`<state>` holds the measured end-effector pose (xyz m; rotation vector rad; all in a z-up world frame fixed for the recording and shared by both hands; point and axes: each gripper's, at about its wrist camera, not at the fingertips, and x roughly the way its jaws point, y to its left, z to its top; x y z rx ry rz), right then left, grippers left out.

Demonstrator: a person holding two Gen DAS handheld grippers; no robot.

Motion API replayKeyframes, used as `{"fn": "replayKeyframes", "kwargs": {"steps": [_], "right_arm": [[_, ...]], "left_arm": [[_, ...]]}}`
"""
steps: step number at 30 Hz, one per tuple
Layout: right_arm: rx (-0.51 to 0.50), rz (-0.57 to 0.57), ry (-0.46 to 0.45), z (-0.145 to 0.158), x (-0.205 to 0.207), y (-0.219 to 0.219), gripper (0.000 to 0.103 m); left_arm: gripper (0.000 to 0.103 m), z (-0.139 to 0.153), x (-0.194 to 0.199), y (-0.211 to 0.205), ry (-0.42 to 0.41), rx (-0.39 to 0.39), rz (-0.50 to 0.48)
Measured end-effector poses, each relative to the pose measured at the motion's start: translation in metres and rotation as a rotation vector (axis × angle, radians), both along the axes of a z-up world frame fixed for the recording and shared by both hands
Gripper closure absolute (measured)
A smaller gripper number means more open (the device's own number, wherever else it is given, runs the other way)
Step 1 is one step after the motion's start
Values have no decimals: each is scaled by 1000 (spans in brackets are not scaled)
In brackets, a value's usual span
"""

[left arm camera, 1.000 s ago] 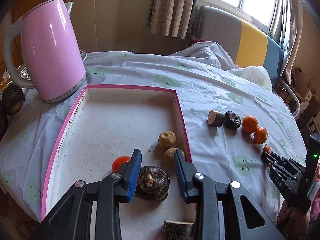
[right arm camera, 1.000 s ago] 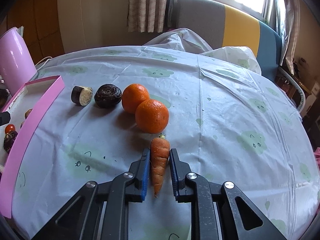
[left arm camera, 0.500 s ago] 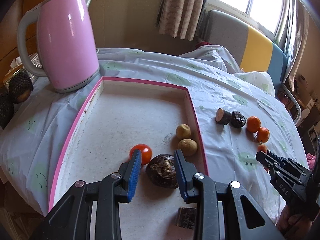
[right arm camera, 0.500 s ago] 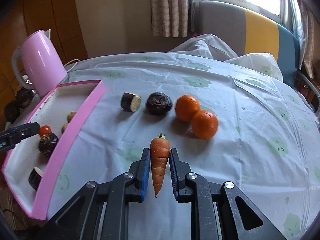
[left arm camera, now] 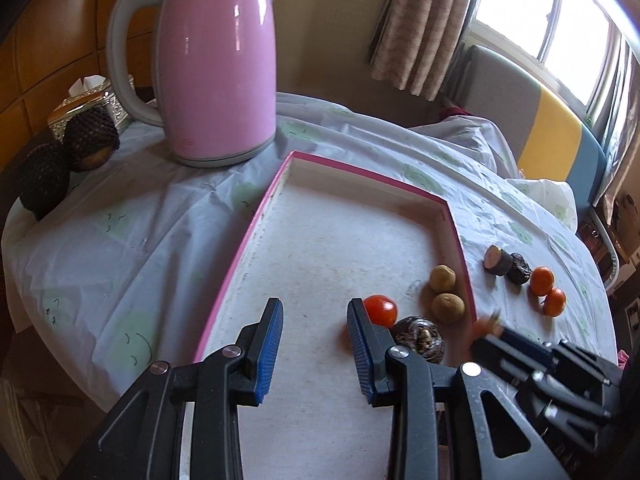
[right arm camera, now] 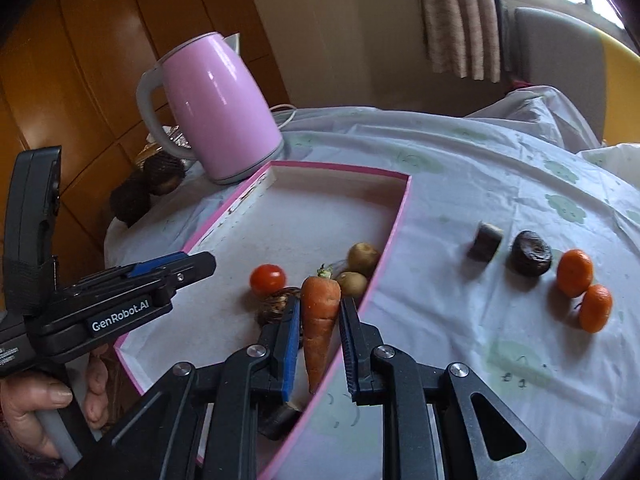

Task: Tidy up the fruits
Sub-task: 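Carry the carrot into the tray with the right tool and release it, then withdraw both tools from the tray toward the remaining produce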

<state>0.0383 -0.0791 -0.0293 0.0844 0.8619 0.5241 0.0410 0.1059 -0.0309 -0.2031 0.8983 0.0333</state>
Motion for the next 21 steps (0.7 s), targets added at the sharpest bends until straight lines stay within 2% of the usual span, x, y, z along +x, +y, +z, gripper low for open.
{"fn": "replayKeyframes", "kwargs": {"steps": [2, 4, 8, 10, 12, 14, 16, 18, 21], "right_arm": [[9, 35, 14, -3, -2, 11, 66], [5, 50, 2, -5, -7, 17, 44], [-18, 35, -38, -5, -17, 19, 24], [-31, 7, -80, -1, -22, 15, 8], [-29, -26, -124, 5, -25, 8, 0], [-29, -56, -198, 13, -32, 1, 0], [-73, -98, -243, 19, -36, -2, 0], [-131, -154, -255, 21, -35, -4, 0], [-150, -165, -257, 20, -36, -13, 0]], "left_arm": [[69, 0, -1, 3, -2, 12, 13], [69, 1, -2, 6, -10, 23, 30], [69, 5, -5, 8, -29, 52, 56], [69, 6, -6, 8, -35, 57, 59], [69, 6, -6, 7, -38, 57, 59], [69, 6, -7, 5, -35, 57, 53], [69, 6, -8, 1, -34, 60, 45], [69, 7, -10, -3, -36, 62, 31], [69, 8, -12, -12, -41, 72, 8]]}}
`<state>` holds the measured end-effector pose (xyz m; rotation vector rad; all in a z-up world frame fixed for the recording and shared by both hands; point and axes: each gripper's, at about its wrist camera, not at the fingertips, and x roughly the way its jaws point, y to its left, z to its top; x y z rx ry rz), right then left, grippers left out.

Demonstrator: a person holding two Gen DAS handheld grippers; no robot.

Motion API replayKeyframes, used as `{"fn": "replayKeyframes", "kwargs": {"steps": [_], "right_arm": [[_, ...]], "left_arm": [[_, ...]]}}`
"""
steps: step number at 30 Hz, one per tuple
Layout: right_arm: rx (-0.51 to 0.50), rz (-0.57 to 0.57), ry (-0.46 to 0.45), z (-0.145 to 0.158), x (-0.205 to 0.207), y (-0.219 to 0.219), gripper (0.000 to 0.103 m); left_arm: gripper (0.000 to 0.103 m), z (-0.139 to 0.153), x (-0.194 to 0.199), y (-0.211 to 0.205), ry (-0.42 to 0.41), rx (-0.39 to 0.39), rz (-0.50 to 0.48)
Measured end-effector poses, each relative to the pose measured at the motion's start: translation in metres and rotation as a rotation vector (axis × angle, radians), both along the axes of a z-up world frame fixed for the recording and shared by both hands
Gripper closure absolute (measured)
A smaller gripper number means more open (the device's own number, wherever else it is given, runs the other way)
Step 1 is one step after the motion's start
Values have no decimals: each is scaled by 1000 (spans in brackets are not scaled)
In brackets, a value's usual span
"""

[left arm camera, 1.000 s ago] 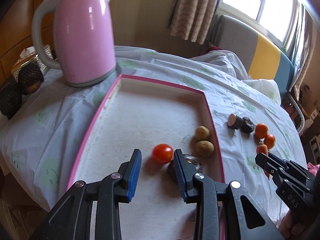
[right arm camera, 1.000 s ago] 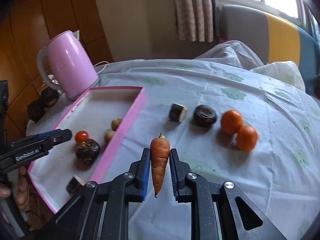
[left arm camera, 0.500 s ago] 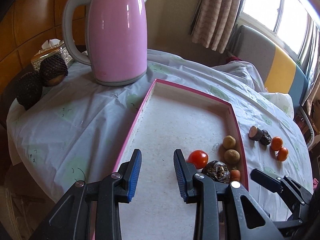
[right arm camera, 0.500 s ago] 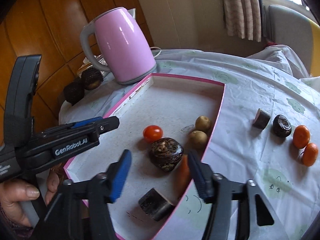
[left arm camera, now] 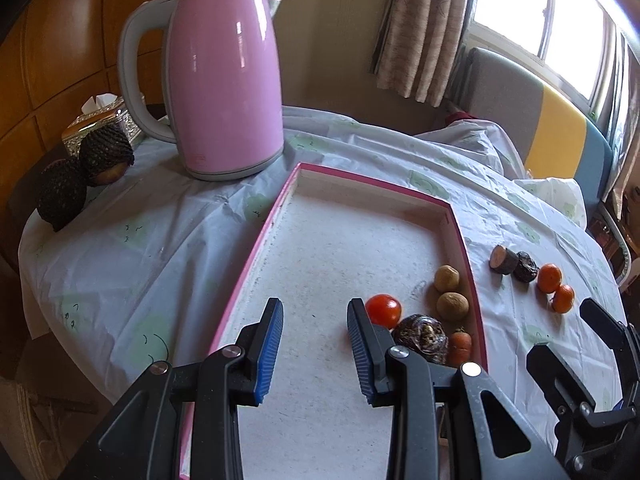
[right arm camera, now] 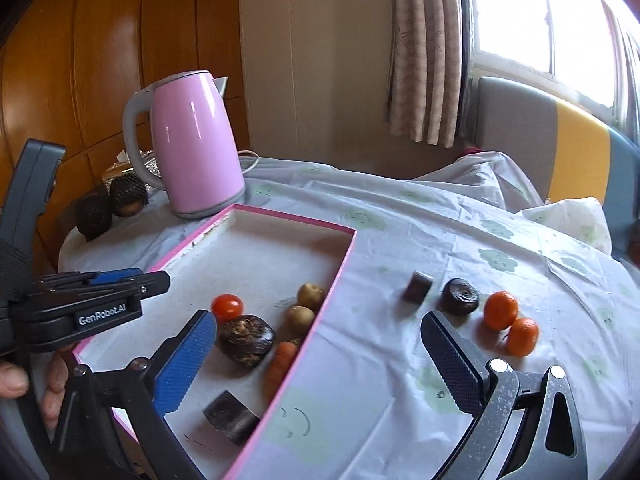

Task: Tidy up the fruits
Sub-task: 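Withdraw both tools from the tray toward the remaining produce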

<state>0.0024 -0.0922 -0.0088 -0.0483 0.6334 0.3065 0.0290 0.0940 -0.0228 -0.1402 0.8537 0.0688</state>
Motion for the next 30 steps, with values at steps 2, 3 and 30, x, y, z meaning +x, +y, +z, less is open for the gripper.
{"fn": "replayKeyframes", "kwargs": {"steps": [2, 3, 30], "right_arm": [[18, -14, 32, -3, 2, -8, 0], [31, -23, 54, -4, 3, -12, 0], [104, -346, 201, -41, 4, -131, 13]], "left_arm": [[69, 1, -1, -5, -1, 2, -17], [70, 1, -1, -8, 1, 2, -26], [56, 8, 22, -102, 40, -9, -333]]}}
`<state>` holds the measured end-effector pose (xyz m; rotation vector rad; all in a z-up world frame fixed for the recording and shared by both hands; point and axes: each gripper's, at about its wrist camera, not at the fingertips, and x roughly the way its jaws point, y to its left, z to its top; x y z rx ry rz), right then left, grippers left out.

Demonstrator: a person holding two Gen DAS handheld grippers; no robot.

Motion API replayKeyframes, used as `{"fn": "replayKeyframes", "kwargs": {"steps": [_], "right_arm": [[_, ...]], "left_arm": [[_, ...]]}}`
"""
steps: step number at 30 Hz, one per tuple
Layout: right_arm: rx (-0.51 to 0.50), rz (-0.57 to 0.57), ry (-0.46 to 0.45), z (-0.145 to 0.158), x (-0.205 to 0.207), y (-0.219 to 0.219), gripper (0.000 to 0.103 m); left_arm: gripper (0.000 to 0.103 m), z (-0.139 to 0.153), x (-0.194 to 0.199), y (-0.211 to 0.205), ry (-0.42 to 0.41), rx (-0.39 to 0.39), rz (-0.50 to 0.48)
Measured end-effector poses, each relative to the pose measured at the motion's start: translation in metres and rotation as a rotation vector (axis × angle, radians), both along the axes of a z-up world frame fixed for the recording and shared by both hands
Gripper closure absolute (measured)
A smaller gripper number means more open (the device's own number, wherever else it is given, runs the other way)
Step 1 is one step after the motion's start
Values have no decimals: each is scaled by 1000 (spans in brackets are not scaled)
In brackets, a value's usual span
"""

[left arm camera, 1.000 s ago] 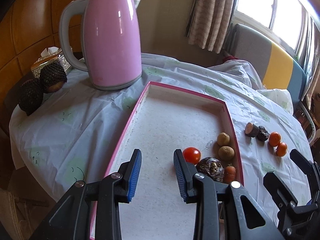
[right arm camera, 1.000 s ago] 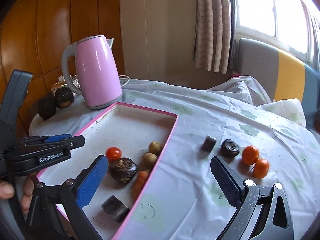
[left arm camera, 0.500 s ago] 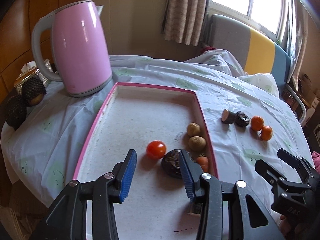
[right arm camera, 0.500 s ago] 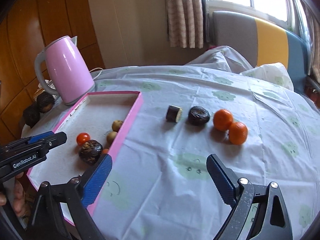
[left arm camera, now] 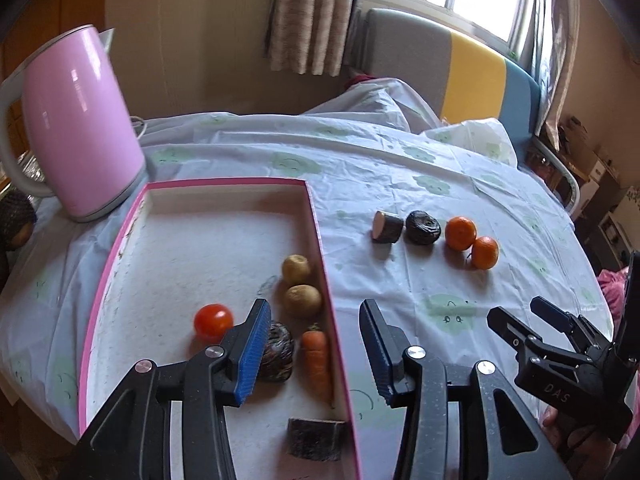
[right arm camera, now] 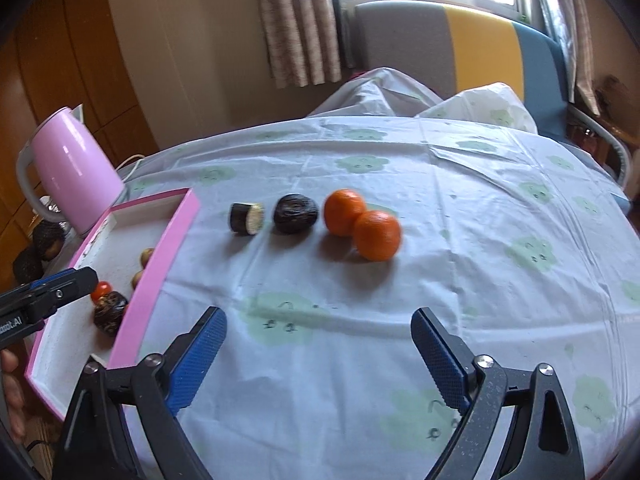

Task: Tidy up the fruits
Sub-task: 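Withdraw both tools from the tray toward the remaining produce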

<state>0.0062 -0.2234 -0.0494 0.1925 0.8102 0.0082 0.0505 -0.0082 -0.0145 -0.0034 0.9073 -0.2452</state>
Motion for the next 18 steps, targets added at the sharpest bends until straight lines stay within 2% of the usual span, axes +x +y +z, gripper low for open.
{"fn": "replayKeyframes", "kwargs": {"steps": [9, 18], "right_arm": [[11, -59, 28, -10, 3, -24, 15], [-10, -74, 37, -12, 18, -35, 17]], "left_arm": [[56, -3, 20, -32, 26, 5, -77], [56, -10, 48, -57, 69, -4, -108]]}}
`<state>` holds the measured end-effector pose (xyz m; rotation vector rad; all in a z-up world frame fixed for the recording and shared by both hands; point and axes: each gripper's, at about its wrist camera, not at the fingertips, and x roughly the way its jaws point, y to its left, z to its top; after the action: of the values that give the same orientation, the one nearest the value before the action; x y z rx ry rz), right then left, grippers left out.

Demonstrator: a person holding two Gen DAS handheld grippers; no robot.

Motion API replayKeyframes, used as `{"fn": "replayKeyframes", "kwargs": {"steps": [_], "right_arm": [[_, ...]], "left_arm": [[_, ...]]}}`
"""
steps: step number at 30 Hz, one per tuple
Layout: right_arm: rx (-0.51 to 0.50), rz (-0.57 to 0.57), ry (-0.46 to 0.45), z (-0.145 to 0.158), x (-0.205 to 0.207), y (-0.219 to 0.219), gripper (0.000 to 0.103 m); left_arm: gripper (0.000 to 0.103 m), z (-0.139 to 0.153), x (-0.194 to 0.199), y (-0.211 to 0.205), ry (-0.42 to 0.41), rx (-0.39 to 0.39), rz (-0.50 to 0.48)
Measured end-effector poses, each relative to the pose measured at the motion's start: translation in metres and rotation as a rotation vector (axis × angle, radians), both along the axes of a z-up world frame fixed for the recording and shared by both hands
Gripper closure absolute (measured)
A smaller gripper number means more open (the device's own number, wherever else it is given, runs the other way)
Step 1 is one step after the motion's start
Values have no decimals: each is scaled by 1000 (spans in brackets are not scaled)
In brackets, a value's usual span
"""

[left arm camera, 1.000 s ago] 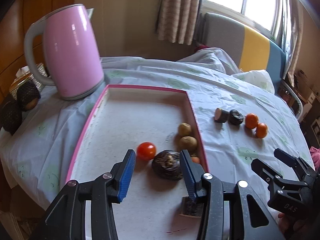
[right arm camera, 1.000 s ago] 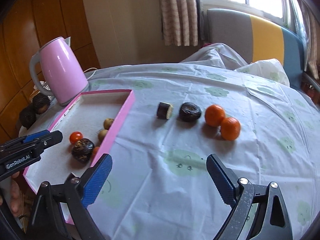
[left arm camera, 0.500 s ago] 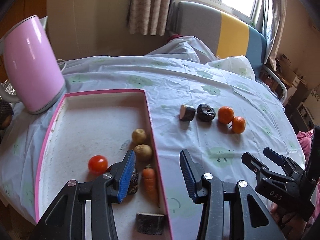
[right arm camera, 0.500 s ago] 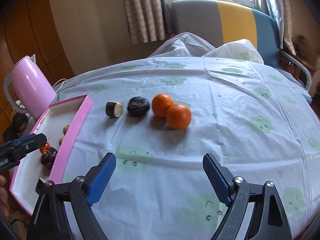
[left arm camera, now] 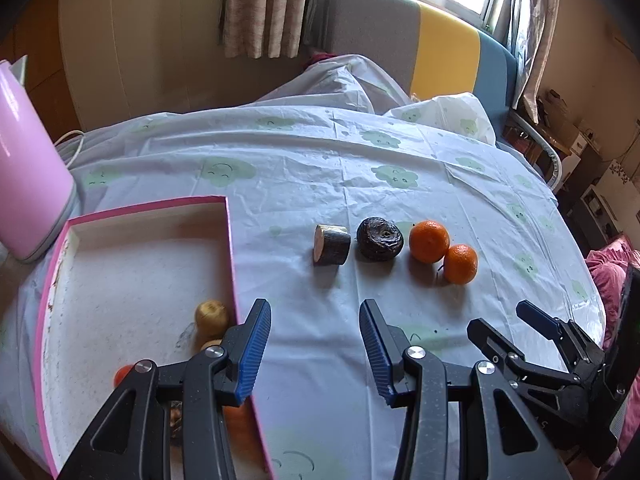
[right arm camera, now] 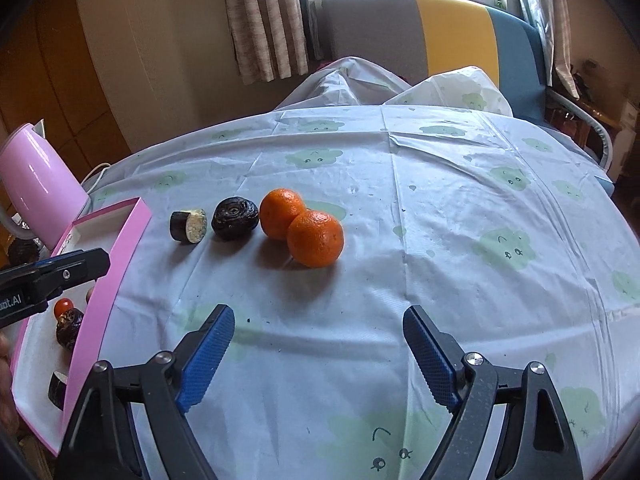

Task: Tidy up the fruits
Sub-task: 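Withdraw both tools from the tray toward the remaining produce, then grasp the dark slice with left tool while right tool grasps a mandarin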

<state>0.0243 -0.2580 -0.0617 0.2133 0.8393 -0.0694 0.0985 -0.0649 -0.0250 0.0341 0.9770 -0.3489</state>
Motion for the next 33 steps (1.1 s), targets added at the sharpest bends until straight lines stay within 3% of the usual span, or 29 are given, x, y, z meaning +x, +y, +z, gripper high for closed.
{"fn": "replayKeyframes", "kwargs": {"steps": [2, 10, 19, 23, 24, 25, 26, 27, 28, 33], "right_arm": [[-8, -1, -4, 1, 5, -2, 19], [-40, 1, 5, 0, 26, -8, 40], [-43, 46, 32, -10, 56, -11, 41], [-71, 77, 43, -15, 67, -5, 44], [-73, 83, 48, -17, 70, -4, 47], [-73, 89, 53, -19, 72, -3, 57], [-70, 96, 53, -20, 72, -3, 64], [-73, 99, 48, -19, 70, -2, 64], [-81, 100, 44, -18, 69, -1, 64], [-41, 100, 45, -18, 58, -4, 64]], "left_arm": [[56, -3, 6, -5, 15, -4, -3], [56, -14, 27, -26, 35, 13, -17], [56, -28, 55, -39, 59, 42, 1], [56, -35, 65, -42, 88, 17, 4], [56, -37, 67, -42, 94, 13, 6], [56, -39, 69, -42, 97, 10, 8], [57, -41, 71, -42, 103, 5, 12], [68, -43, 72, -41, 109, -5, 13], [73, -45, 73, -40, 116, -14, 15], [76, -46, 65, -37, 95, -9, -4]]}}
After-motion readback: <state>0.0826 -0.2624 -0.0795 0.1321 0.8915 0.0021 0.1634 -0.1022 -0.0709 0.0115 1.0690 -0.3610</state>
